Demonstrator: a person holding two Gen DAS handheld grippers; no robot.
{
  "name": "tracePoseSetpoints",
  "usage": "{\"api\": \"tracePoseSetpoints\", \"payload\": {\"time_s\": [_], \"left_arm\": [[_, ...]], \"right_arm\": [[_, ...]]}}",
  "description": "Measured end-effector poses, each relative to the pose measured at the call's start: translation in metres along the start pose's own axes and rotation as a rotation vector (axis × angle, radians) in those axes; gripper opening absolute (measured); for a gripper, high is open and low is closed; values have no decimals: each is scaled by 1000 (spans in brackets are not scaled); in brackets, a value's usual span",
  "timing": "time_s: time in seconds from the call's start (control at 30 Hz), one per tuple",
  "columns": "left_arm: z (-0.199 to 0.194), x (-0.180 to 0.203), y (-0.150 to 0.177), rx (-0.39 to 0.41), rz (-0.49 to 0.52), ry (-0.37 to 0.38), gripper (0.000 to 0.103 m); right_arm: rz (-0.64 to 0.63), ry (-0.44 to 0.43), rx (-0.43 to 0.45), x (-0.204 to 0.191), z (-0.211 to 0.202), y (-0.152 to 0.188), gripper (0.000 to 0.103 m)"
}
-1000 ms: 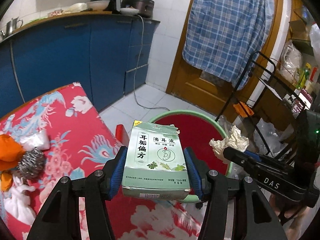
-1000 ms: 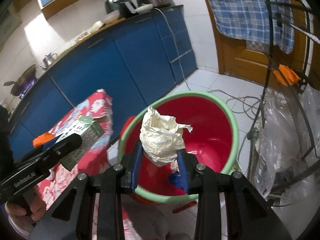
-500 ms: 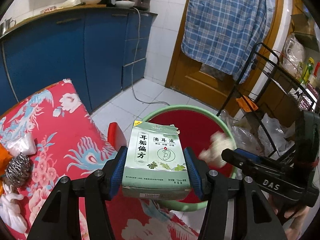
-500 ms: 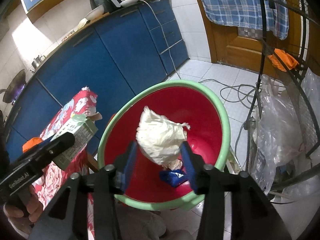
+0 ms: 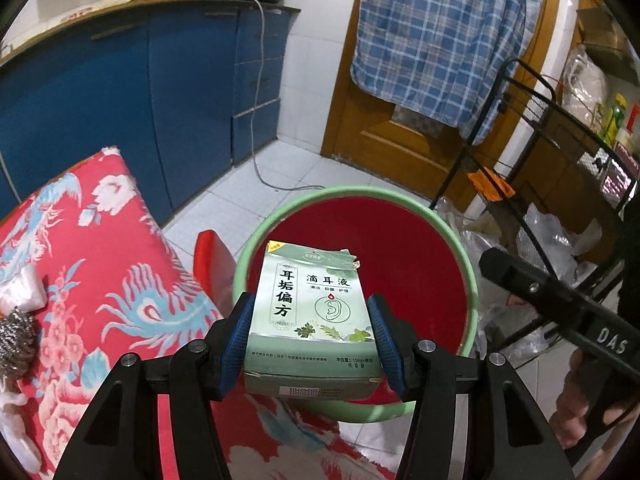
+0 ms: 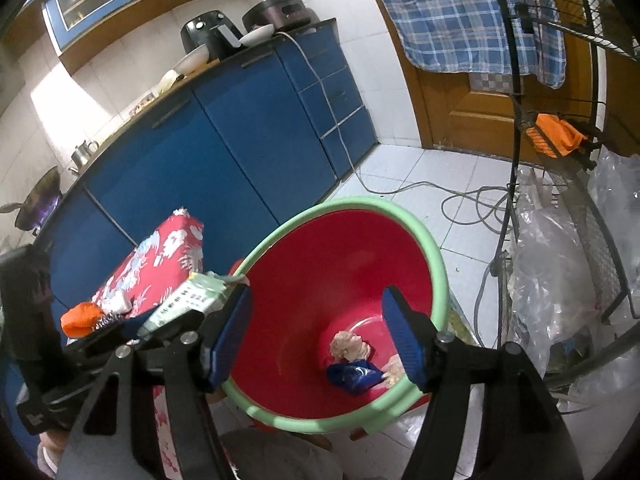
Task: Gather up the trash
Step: 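Open the right gripper to drop the tissue while the left gripper releases the green box into the bucket, then move both open grippers away from the bucket back toward the table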
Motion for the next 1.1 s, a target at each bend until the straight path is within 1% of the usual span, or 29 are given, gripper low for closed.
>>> {"api": "tracePoseSetpoints", "payload": {"time_s": [0.17, 0.3, 0.53, 0.77, 1.1], "left_arm": [[6, 6, 1, -3, 13, 14, 60], [8, 6, 3, -19, 4, 12, 67], [-1, 0, 6, -11, -21, -1, 67], [-19, -10, 7, 4, -48, -25, 67], [-63, -27, 9, 64, -94, -43, 67]], "right_arm": [[7, 16, 6, 6, -3, -1, 69], [10, 20, 10, 9, -5, -2, 69], [4, 18, 5, 8, -5, 0, 69], [-1, 10, -2, 0, -9, 6, 69], [-41, -15, 3, -22, -23, 15, 69]]}}
Point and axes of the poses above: each gripper's, at about its wrist camera, not at the fingertips, and z roughly the way its jaws point, x to its right, y to its underside, the point moved 10 cm from there along z, roughly the way its jaws point, and after that the axes turned 8 degrees about z, right-handed, at the moved point
